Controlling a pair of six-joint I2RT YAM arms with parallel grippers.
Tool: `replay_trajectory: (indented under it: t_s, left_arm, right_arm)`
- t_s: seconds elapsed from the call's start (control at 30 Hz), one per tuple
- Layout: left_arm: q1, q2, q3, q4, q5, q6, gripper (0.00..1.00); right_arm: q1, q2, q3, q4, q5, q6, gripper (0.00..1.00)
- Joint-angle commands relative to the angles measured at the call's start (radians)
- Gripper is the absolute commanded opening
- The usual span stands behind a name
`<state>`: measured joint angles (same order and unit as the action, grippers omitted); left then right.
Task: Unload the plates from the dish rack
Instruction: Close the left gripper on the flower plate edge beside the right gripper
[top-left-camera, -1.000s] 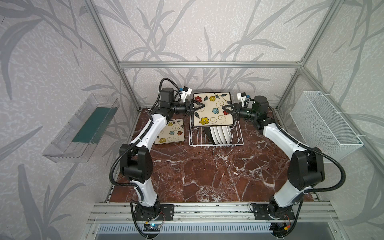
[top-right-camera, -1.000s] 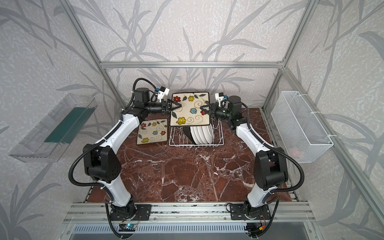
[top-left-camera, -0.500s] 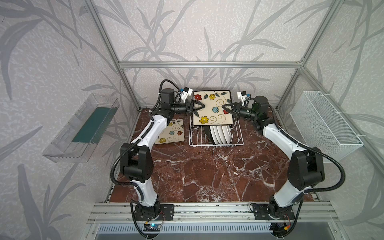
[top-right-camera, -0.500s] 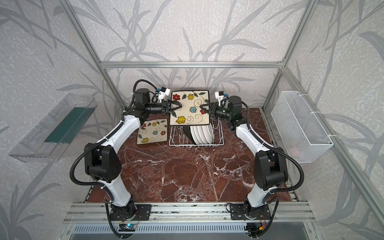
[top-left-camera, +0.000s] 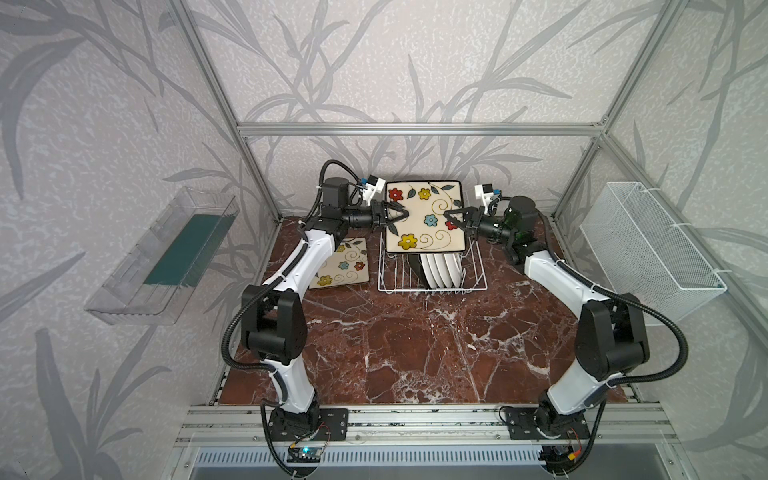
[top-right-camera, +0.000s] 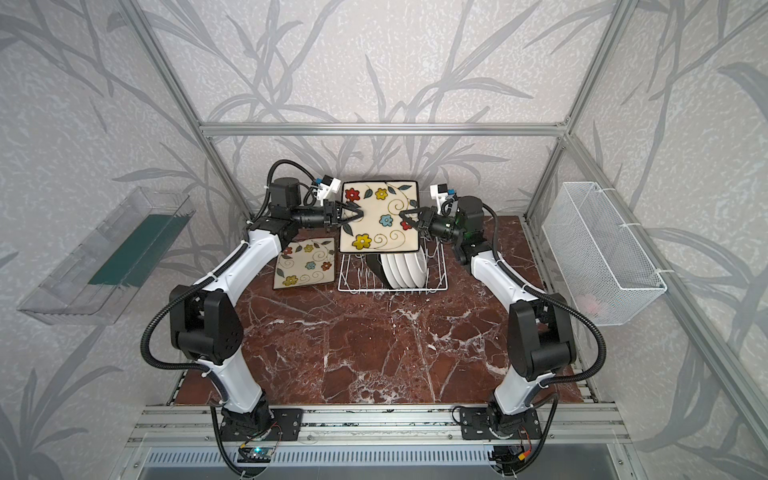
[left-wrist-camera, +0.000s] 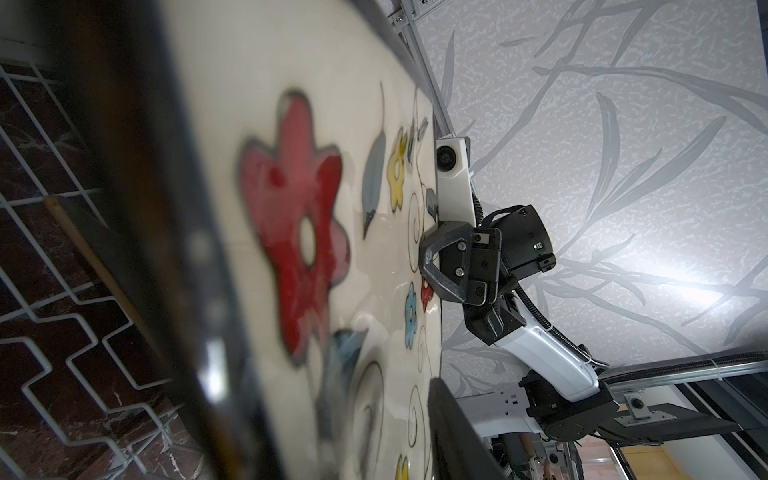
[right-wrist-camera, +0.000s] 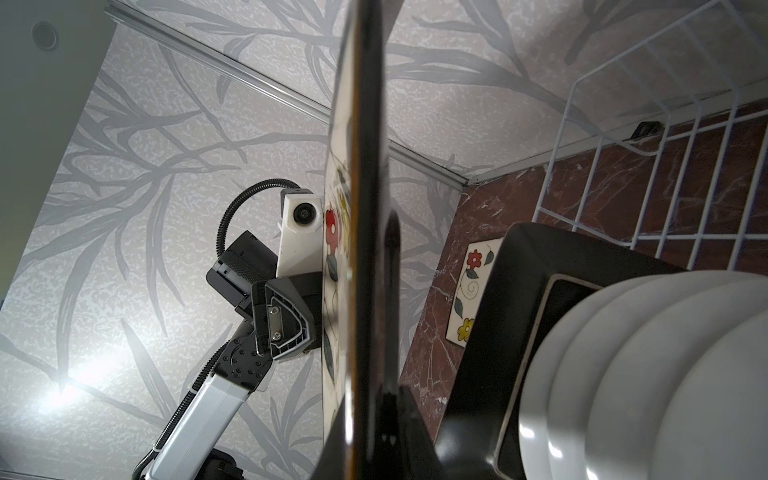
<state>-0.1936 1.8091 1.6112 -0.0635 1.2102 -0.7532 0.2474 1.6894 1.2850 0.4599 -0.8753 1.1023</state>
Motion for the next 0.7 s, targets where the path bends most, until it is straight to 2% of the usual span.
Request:
replay_trajectory:
  t_s: [0.0, 0.4, 0.53, 0.63, 0.67]
  left_arm:
    - [-0.01, -0.011, 0.007, 0.033, 0.068, 0.003, 0.38]
    - [-0.01, -0.01, 0.023, 0.026, 0.072, -0.006, 0.27]
    - [-0.01, -0.009, 0.023, 0.025, 0.072, -0.006, 0.18]
    - [-0.01, -0.007, 0.02, 0.023, 0.065, -0.01, 0.0]
    - [-0.01, -0.006, 0.019, 0.024, 0.06, -0.013, 0.0]
  right_arm:
    - [0.01, -0.019, 0.021, 0.152, -0.003, 0.002, 0.0]
    - [0.012, -0.013, 0.015, 0.146, 0.001, -0.014, 0.0]
    - [0.012, -0.009, 0.014, 0.145, 0.001, -0.014, 0.0]
    - [0.012, -0.005, 0.014, 0.144, -0.002, -0.01, 0.02]
    - [0.012, -0.006, 0.012, 0.145, -0.005, -0.008, 0.02]
